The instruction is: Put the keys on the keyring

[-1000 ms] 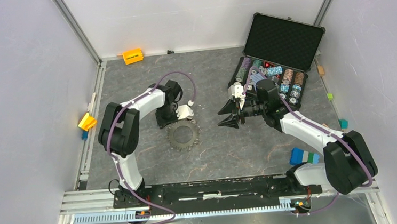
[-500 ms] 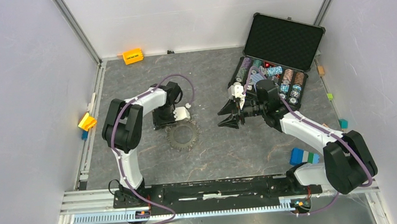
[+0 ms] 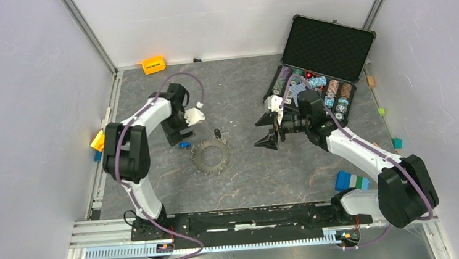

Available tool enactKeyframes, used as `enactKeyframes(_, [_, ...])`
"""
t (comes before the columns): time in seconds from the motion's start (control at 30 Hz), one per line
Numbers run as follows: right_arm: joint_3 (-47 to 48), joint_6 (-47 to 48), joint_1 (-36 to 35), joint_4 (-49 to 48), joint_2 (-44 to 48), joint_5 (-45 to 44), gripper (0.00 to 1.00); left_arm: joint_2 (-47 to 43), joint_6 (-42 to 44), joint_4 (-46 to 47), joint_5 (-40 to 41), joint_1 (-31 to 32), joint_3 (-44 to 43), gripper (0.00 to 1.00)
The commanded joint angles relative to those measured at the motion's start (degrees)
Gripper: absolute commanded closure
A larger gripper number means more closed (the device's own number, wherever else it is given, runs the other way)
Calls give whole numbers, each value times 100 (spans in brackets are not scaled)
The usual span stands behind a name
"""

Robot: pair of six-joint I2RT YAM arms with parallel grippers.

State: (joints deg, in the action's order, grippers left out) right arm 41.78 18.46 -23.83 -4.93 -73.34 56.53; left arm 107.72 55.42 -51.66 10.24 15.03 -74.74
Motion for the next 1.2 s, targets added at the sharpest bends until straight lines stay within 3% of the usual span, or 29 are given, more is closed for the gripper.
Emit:
enactKeyframes(0.0, [314,327,140,448,370,-741,18,-803,-268,590,-849,-505,-140,0])
enactKeyframes(0.07, [313,421,207,476,464,-1230,13,-1133,-648,1011,-1301,-762,29,0])
enactKeyframes(0.13, [299,562,235,725,546,-1680,2,-1464,-1056,1569,-1774,-1051,289,0])
enactKeyframes(0.33, [145,552,300,806,775,-2979,2,-2471,-2609,3044,-2753,-1724,1223,0])
enactKeyframes(0.5, [-238,238,336,562,1262,-3967,2,-3516,-4123,4589,-2770,-2058,2316,0])
enactKeyframes(0.6, [-601,280,336,335,1683,-4464,2,-4227,-4507,5374,-2818,-2083,2943,0])
enactKeyframes(1.17, [-994,-106,335,163,2302,-4849,2,-6929,-5258,5701,-3948,-2083,4395,0])
